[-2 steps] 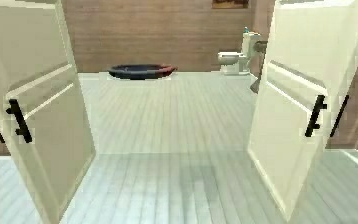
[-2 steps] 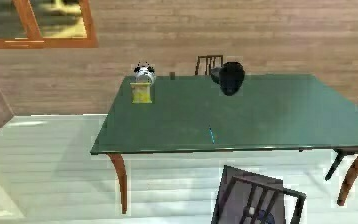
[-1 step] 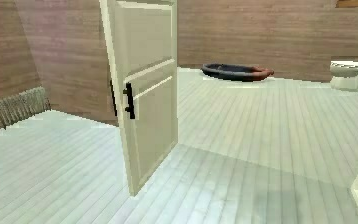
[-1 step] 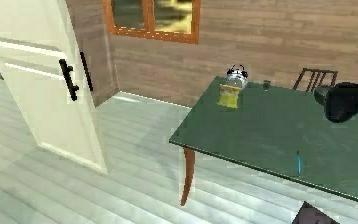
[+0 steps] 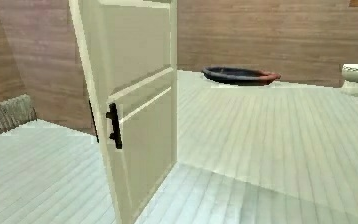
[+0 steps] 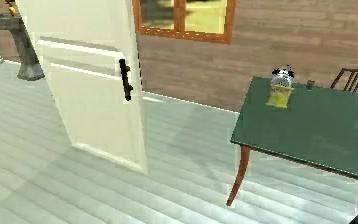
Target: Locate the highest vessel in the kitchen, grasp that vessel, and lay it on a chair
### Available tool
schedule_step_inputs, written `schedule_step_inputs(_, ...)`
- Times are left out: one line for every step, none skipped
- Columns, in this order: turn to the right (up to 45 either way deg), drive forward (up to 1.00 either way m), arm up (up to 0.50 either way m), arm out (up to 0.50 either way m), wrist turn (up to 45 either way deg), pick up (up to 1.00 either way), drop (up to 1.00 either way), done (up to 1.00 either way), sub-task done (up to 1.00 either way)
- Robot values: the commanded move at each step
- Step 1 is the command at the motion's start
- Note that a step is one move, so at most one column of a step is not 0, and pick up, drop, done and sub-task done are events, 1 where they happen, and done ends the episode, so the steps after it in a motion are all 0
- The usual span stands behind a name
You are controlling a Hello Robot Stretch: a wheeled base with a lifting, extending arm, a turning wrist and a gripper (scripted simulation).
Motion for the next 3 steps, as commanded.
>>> schedule_step_inputs(9.0,0.00,0.00,0.00,0.0,0.00,0.00,0.00,0.00)
schedule_step_inputs(0.0,1.00,0.00,0.00,0.0,0.00,0.00,0.00,0.00)
schedule_step_inputs(3.0,0.00,0.00,0.00,0.0,0.00,0.00,0.00,0.00)
